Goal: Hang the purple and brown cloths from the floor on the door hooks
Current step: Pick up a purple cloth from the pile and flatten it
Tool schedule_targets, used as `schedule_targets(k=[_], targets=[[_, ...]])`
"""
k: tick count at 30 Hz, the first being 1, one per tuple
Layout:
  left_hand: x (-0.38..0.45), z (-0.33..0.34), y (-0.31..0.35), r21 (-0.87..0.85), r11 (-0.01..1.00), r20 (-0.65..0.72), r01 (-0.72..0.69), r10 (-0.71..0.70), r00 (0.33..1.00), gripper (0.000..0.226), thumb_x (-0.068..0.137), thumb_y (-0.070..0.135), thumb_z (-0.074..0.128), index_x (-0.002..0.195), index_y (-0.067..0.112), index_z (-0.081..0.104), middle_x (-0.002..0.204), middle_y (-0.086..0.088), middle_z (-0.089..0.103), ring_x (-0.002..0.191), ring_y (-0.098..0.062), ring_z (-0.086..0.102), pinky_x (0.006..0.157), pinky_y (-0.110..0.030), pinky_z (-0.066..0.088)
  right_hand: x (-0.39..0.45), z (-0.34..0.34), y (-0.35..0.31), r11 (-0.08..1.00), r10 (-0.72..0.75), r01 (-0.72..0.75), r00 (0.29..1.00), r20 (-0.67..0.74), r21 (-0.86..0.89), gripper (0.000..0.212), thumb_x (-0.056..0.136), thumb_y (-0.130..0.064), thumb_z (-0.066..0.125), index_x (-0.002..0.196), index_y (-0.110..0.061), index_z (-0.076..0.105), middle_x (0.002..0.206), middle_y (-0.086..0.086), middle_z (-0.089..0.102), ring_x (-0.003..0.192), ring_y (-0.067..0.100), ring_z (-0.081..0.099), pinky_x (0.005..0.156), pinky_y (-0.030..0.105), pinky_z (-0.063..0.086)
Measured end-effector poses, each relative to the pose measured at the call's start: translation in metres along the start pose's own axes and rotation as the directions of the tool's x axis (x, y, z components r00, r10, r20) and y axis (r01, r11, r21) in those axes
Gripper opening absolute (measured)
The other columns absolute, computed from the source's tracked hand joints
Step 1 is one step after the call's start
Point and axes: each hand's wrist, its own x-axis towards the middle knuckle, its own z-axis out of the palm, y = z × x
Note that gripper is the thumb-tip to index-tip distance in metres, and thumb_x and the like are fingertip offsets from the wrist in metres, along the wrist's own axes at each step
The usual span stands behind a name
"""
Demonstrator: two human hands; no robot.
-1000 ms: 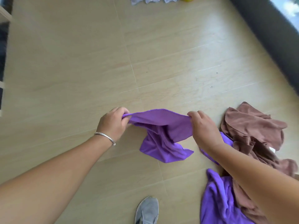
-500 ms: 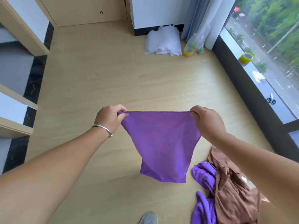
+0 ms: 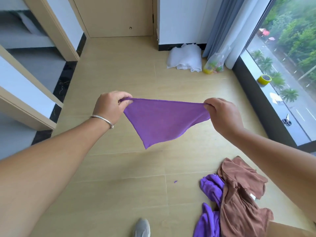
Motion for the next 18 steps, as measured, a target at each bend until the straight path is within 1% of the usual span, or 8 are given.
schedule_targets(k=[2,3,6,9,11,12,15,18], targets=[[-0.039,0.002,-0.007,-0.021,0.999,0.032,0.05,-0.049,0.998,0.005,0.083,0.023,0.071,0.088,0.023,0.072,0.077,0.008,0.07,0.072,-0.017,0.064,0.071,-0.035,0.053,-0.031,0.007,0.003,1.0,-0.001,0.0,1.0,0.026,0.021,0.016,0.095,-0.019,0.05,0.094,-0.021,0.067,0.083,-0.005,0.06,0.074,0.019,0.051,0.06,0.028,0.031],[-0.062,0.006,-0.013,-0.011,0.999,0.054,0.051,-0.051,0.997,0.004,0.083,0.026,0.071,0.086,0.024,0.072,0.075,0.01,0.069,0.07,-0.016,0.064,0.069,-0.034,0.052,-0.049,0.013,0.006,1.0,-0.005,0.004,0.999,0.039,0.03,0.015,0.094,-0.018,0.052,0.093,-0.022,0.067,0.082,-0.005,0.06,0.071,0.02,0.052,0.059,0.029,0.033],[-0.138,0.027,-0.035,0.049,0.998,0.139,-0.033,0.025,0.99,0.013,0.081,0.036,0.065,0.082,0.026,0.072,0.072,0.011,0.069,0.064,-0.015,0.061,0.06,-0.03,0.047,-0.112,0.044,0.019,0.999,0.008,-0.013,0.993,0.122,0.035,0.01,0.093,-0.02,0.058,0.094,-0.019,0.068,0.082,-0.001,0.063,0.07,0.024,0.057,0.06,0.034,0.045],[-0.213,0.056,-0.062,0.069,0.991,0.253,-0.111,0.09,0.963,0.027,0.081,0.042,0.055,0.079,0.023,0.073,0.076,0.013,0.07,0.064,-0.011,0.064,0.052,-0.024,0.046,-0.18,0.085,0.031,0.998,0.057,-0.06,0.97,0.235,0.006,0.009,0.09,-0.021,0.064,0.094,-0.015,0.071,0.081,0.004,0.065,0.073,0.029,0.061,0.059,0.039,0.049],[-0.26,0.077,-0.084,0.075,0.988,0.341,-0.134,0.101,0.935,0.029,0.082,0.043,0.051,0.078,0.024,0.073,0.074,0.014,0.069,0.061,-0.012,0.064,0.048,-0.021,0.047,-0.225,0.114,0.037,0.996,0.084,-0.085,0.94,0.33,-0.011,0.008,0.089,-0.02,0.066,0.093,-0.015,0.071,0.08,0.003,0.064,0.076,0.029,0.061,0.059,0.039,0.05],[-0.282,0.087,-0.094,0.067,0.989,0.383,-0.135,0.099,0.918,0.029,0.082,0.043,0.051,0.077,0.024,0.072,0.073,0.014,0.069,0.06,-0.012,0.064,0.048,-0.021,0.047,-0.246,0.127,0.039,0.996,0.085,-0.086,0.925,0.371,-0.014,0.007,0.088,-0.02,0.067,0.091,-0.016,0.071,0.079,0.002,0.063,0.077,0.027,0.062,0.059,0.037,0.049],[-0.341,0.114,-0.123,0.04,0.993,0.465,-0.114,0.082,0.882,0.026,0.081,0.043,0.051,0.075,0.027,0.07,0.072,0.017,0.067,0.059,-0.01,0.063,0.047,-0.018,0.047,-0.304,0.164,0.045,0.997,0.079,-0.075,0.886,0.456,-0.027,0.003,0.084,-0.02,0.072,0.086,-0.018,0.071,0.073,-0.003,0.062,0.072,0.024,0.063,0.053,0.027,0.041],[-0.384,0.138,-0.148,0.042,0.996,0.531,-0.085,0.05,0.846,0.027,0.081,0.044,0.05,0.075,0.028,0.07,0.071,0.02,0.066,0.06,-0.006,0.061,0.046,-0.017,0.044,-0.351,0.199,0.055,0.996,0.09,-0.089,0.844,0.529,-0.027,0.004,0.083,-0.02,0.073,0.083,-0.018,0.069,0.069,-0.005,0.058,0.067,0.022,0.061,0.052,0.027,0.039]])
